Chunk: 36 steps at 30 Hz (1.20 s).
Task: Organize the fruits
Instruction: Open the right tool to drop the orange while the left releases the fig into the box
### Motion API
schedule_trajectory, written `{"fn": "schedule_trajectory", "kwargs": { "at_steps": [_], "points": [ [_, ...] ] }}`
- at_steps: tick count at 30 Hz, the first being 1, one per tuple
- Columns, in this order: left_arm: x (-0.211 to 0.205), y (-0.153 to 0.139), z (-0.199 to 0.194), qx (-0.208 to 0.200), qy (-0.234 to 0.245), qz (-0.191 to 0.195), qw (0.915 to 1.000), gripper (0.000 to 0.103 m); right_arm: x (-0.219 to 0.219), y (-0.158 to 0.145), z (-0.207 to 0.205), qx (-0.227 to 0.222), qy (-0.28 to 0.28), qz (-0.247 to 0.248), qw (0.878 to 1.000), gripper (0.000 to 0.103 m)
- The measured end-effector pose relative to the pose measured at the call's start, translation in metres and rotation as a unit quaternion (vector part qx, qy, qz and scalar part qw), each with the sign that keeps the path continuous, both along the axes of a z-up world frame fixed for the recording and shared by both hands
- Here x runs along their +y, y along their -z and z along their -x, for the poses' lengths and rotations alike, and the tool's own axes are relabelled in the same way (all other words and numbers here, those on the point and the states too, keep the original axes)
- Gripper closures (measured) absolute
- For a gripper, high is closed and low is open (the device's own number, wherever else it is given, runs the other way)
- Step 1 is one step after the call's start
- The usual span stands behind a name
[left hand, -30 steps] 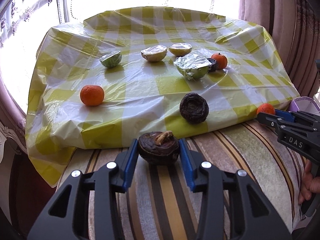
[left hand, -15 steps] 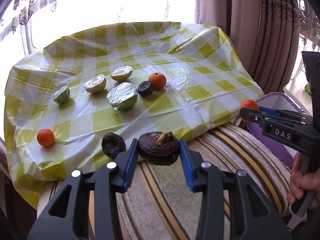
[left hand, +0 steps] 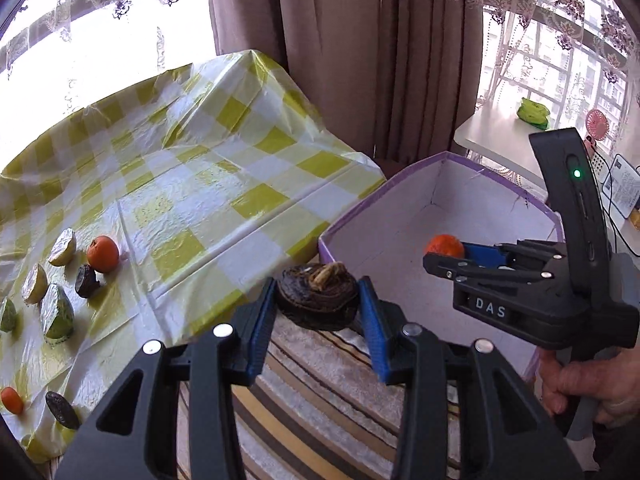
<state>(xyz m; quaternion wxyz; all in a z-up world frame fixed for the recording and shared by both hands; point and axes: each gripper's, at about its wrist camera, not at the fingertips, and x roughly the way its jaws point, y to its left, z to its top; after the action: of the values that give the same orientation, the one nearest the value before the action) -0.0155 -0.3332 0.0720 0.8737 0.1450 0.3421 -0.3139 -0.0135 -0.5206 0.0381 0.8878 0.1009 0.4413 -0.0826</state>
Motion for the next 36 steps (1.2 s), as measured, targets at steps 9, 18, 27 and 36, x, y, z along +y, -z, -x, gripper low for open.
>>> {"fn": "schedule_trajectory", "kwargs": {
  "at_steps": [9, 18, 27, 36],
  "points": [
    [-0.095, 0.035, -0.012, 0.044, 0.08, -0.043, 0.9949, 0.062, -0.053, 0.033, 0.001, 0.07, 0.015, 0.063, 0.995, 0.067],
    [-0.137, 0.088, -0.017, 0.082, 0.114, -0.116, 0.9834, 0.062, -0.069, 0.068, -0.007, 0.146, -0.02, 0.074, 0.986, 0.067],
    [-0.148, 0.113, -0.022, 0.11, 0.133, -0.155, 0.9727, 0.062, -0.064, 0.081, -0.016, 0.193, -0.027, 0.08, 0.977, 0.066],
    [-0.15, 0.124, -0.024, 0.116, 0.149, -0.183, 0.9649, 0.059, -0.068, 0.075, -0.025, 0.203, -0.017, 0.053, 0.978, 0.032]
  ]
}}
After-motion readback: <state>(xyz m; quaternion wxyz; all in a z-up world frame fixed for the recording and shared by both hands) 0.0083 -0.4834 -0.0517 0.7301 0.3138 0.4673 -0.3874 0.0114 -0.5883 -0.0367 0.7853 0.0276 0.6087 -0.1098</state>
